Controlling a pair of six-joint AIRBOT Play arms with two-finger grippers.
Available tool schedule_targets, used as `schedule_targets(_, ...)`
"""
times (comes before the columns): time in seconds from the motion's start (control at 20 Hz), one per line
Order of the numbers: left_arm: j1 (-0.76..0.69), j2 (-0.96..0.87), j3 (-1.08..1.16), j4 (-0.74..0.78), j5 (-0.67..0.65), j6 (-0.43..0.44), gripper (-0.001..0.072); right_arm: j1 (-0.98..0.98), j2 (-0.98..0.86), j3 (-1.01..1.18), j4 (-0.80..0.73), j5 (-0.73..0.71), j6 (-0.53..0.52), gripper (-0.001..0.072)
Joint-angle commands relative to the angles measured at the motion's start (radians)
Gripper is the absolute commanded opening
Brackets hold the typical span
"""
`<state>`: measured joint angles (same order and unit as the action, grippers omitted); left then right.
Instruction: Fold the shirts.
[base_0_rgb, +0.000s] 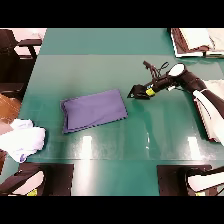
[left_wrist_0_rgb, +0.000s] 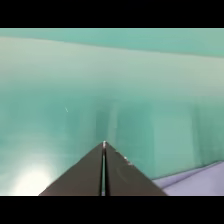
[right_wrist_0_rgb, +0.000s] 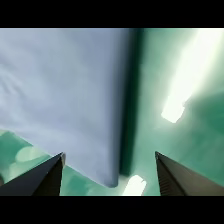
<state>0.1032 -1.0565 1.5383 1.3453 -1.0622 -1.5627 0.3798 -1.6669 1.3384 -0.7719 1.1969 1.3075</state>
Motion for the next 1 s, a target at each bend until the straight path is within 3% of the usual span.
schedule_targets(0.0, 0.001, 0.001, -0.013, -0.012, 0.003, 0.0, 0.0031, 0.001, -0.096, 0.001, 0.05, 0.019, 0.012, 0.0642)
schedule_targets(0.05, 0.001, 0.001, -0.013, -0.012, 0.005, 0.0, 0.0031, 0.027, -0.134, 0.036, 0.057, 0.021, 0.012, 0.0602)
schedule_targets(0.25, 0.001, 0.001, -0.014, -0.014, 0.004, 0.0, 0.0031, 0.128, -0.278, 0.196, 0.144, 0.045, 0.012, 0.058)
schedule_targets(0.35, 0.001, 0.001, -0.014, -0.018, 0.0, 0.0, 0.0031, 0.175, -0.337, 0.272, 0.15, 0.051, 0.012, 0.046)
schedule_targets(0.5, -0.006, 0.001, -0.014, -0.045, -0.009, 0.0, 0.003, 0.211, -0.373, 0.347, 0.14, 0.062, 0.008, 0.0119)
schedule_targets(0.6, -0.045, 0.001, -0.014, -0.051, -0.008, 0.0, 0.003, 0.198, -0.365, 0.378, 0.139, 0.053, 0.016, 0.0016)
schedule_targets(0.7, -0.101, 0.001, -0.014, -0.05, -0.006, 0.0, 0.0031, 0.147, -0.32, 0.382, 0.116, 0.013, 0.056, 0.0015)
schedule_targets(0.95, -0.245, 0.001, -0.014, -0.051, 0.007, -0.001, 0.0031, -0.132, -0.122, 0.382, -0.105, -0.001, 0.103, 0.0015)
